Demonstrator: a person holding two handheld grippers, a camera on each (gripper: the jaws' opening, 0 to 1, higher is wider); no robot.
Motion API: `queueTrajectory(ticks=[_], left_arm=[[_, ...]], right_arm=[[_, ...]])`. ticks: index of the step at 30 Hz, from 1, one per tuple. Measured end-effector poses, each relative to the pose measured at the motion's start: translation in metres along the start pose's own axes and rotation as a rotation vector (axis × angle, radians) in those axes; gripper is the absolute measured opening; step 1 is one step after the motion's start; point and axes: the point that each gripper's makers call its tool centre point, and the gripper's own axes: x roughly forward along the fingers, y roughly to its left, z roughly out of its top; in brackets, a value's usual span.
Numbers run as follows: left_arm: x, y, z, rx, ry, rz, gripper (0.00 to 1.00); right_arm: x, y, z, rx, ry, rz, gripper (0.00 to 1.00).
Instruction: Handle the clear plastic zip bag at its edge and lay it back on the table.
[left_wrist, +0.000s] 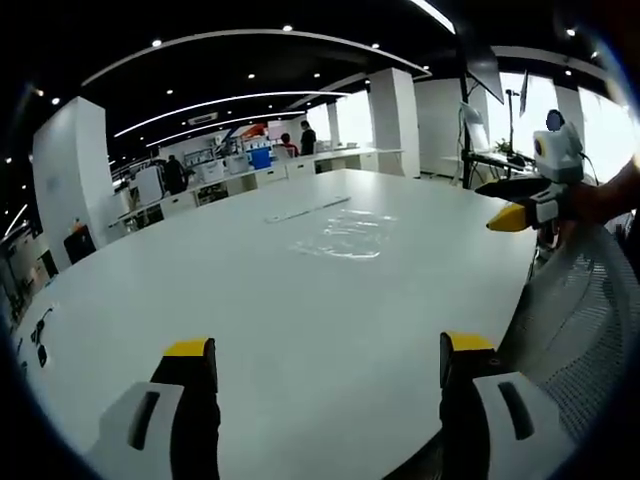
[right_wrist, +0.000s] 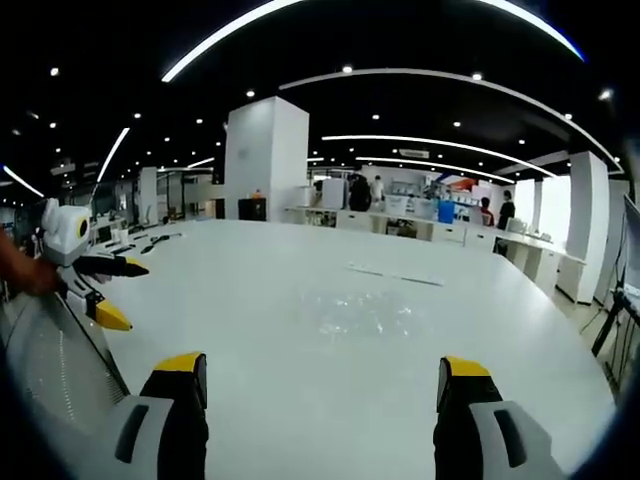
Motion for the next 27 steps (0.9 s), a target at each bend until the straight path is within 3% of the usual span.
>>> queueTrajectory(ticks=[27], left_arm=[[-0.0023, 0.0053, 0.0032, -0.014, -0.019, 0.018, 0.89]], right_arm=[[-0.0028, -0.0059, 0.0044, 0.008, -0.021, -0.034, 0.96]])
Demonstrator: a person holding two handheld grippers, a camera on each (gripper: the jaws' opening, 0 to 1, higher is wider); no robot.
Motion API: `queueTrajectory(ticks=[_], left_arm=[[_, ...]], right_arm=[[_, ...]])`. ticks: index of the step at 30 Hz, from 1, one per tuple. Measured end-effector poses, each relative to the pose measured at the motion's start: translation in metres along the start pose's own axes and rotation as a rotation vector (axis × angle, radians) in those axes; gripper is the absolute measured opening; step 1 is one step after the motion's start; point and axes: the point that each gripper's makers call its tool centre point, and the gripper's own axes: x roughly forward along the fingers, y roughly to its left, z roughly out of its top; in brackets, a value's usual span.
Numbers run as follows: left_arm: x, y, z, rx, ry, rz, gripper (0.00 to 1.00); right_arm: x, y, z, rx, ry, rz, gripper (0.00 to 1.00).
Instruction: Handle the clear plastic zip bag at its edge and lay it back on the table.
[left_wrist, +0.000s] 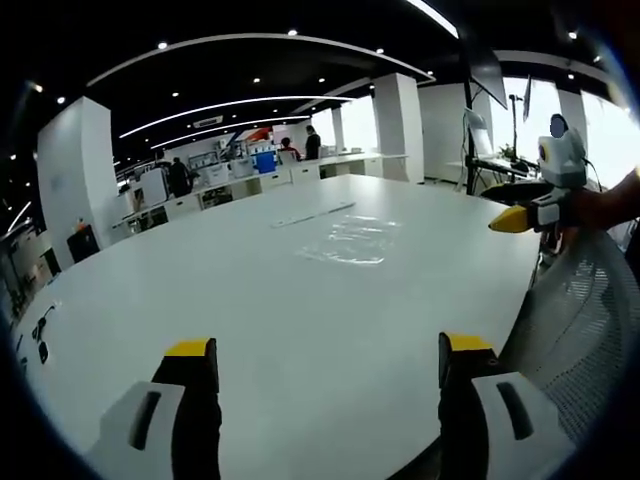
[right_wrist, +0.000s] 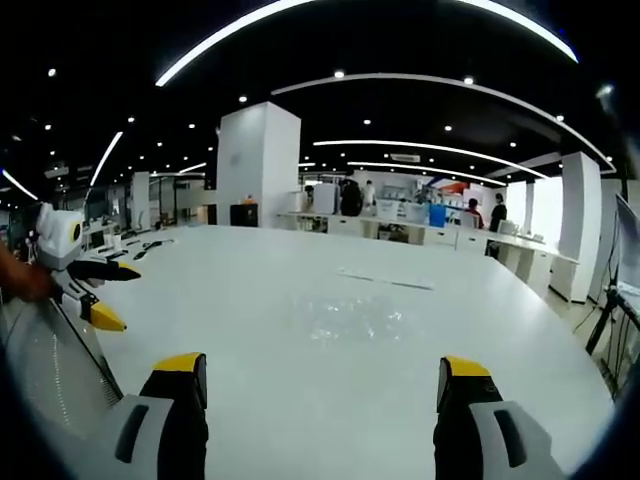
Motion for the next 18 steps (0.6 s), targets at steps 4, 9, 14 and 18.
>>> queueTrajectory(ticks=[4, 9, 14, 18], left_arm=[[-0.0002, 0.0004, 0.0005, -0.002, -0.002, 0.003, 0.89], [0.0001, 0.001, 0.0002, -0.002, -0.003, 0.005, 0.89], [0.0005, 0.0016, -0.0012, -0.002, 0.0, 0.002, 0.89], [0.0001, 0.0007, -0.0012, -0.001, 0.003, 0.0, 0.89]], right_arm=[[-0.0002, 0.0005, 0.0014, -0.005, -0.005, 0.0, 0.96], [-0.0007, -0.0001, 0.0017, -0.004, -0.008, -0.002, 0.96], [-0.0013, 0.0007, 0.0023, -0.008, -0.006, -0.006, 0.96], [-0.0009, -0.0014, 0.0017, -0.007, -0.006, -0.009, 0.96]])
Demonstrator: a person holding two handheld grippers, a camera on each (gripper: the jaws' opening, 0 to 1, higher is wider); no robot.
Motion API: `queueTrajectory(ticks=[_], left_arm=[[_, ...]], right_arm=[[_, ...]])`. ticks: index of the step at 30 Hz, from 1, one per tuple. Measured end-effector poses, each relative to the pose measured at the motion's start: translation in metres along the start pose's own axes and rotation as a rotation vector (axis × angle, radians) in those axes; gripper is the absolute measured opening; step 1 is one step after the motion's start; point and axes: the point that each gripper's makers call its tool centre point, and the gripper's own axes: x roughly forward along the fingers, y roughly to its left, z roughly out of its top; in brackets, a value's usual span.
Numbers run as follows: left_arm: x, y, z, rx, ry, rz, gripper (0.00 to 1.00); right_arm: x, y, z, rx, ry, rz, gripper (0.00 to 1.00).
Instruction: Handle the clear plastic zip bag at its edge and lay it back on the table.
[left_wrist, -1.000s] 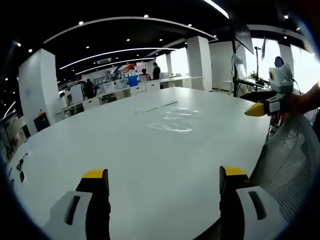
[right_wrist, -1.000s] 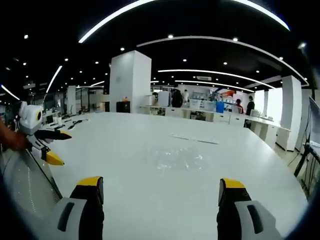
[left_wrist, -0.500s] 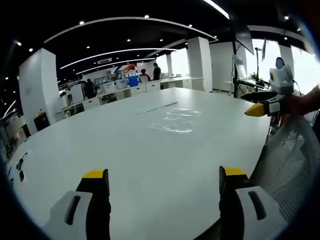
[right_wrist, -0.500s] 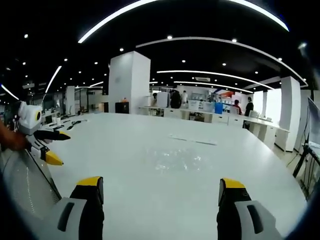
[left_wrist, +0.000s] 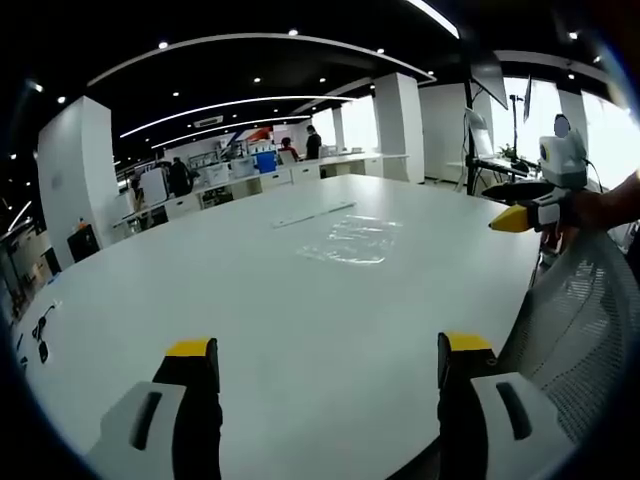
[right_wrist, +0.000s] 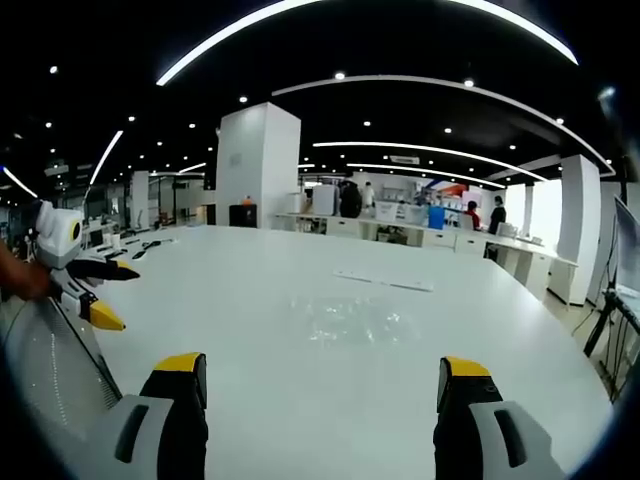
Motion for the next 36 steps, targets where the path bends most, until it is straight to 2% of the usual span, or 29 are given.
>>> queueTrajectory(ticks=[9, 16, 19, 21, 27, 29, 31, 36], left_arm=[[0.001, -0.002, -0.003, 0.02, 0.021, -0.008, 0.9], [0.001, -0.009, -0.006, 0.038, 0.067, -0.046, 0.89], [-0.001, -0.01, -0.005, 0.051, 0.079, -0.058, 0.9], [-0.001, -0.008, -0.006, 0.073, 0.092, -0.061, 0.91], [0.004, -0.001, 0.002, 0.041, 0.117, -0.077, 0.93], [0.006, -0.002, 0.006, 0.012, 0.131, -0.086, 0.93], [0.007, -0.006, 0.015, 0.011, 0.11, -0.096, 0.93], [0.011, -0.012, 0.018, 0.016, 0.127, -0.116, 0.94]], right_arm=[[0.001, 0.003, -0.003, -0.011, 0.018, 0.014, 0.95], [0.003, 0.009, -0.005, -0.028, 0.052, 0.043, 0.95], [0.004, 0.013, -0.007, 0.004, 0.081, 0.069, 0.95], [0.005, 0.011, -0.003, 0.012, 0.075, 0.07, 0.94], [0.019, 0.006, 0.007, -0.044, 0.081, 0.101, 0.92], [0.025, 0.007, 0.009, -0.076, 0.095, 0.114, 0.91], [0.031, 0.009, 0.013, -0.118, 0.089, 0.134, 0.89], [0.044, 0.016, 0.013, -0.179, 0.107, 0.17, 0.88]])
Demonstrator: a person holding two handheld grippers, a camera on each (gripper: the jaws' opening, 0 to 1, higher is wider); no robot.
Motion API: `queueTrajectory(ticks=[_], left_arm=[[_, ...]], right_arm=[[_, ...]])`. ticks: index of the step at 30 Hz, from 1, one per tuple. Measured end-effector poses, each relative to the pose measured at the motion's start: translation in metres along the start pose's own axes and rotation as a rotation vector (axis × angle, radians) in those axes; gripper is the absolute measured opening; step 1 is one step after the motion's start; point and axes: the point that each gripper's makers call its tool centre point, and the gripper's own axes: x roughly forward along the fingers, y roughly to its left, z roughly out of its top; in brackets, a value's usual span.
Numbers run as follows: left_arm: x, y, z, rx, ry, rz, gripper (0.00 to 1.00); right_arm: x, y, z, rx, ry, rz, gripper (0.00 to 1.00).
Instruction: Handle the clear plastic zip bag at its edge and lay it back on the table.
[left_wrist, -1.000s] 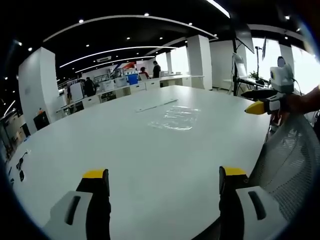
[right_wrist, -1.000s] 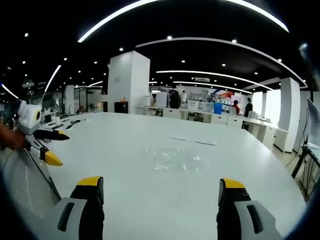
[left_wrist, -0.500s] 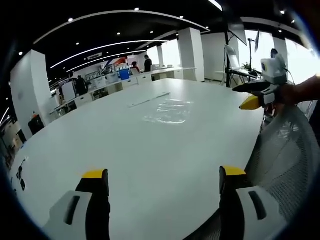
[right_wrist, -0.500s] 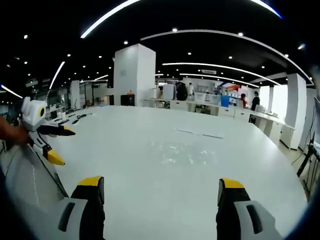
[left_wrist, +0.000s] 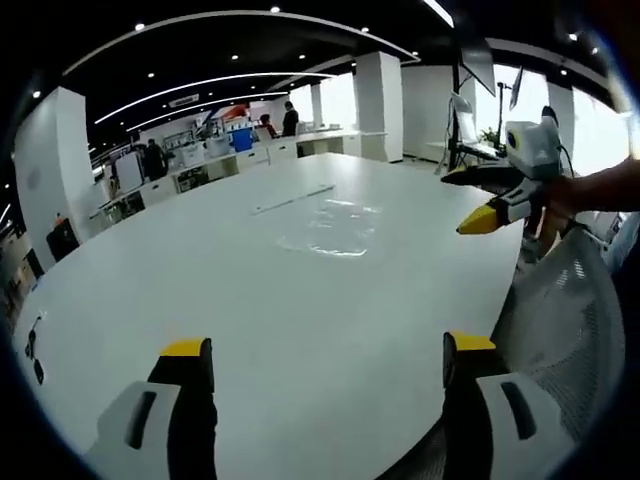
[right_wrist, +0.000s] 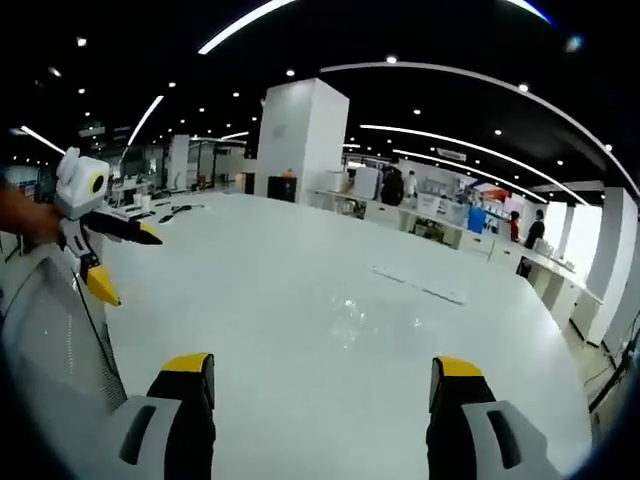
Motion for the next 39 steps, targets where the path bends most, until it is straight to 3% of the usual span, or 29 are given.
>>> queueTrajectory(ticks=[5, 15, 22, 39], left_arm=[[0.003, -0.003, -0.004, 0.028, 0.034, -0.017, 0.9], [0.005, -0.013, 0.002, 0.048, 0.03, -0.033, 0.87], [0.006, -0.009, 0.006, 0.053, 0.026, -0.035, 0.86], [0.004, -0.003, 0.006, 0.036, 0.001, -0.018, 0.79]], right_arm=[[0.014, 0.002, 0.003, -0.056, 0.014, 0.041, 0.86], [0.038, 0.006, 0.014, -0.064, 0.035, 0.081, 0.82], [0.055, 0.009, 0.018, -0.057, 0.048, 0.103, 0.8], [0.096, -0.001, 0.005, -0.023, 0.113, 0.129, 0.71]])
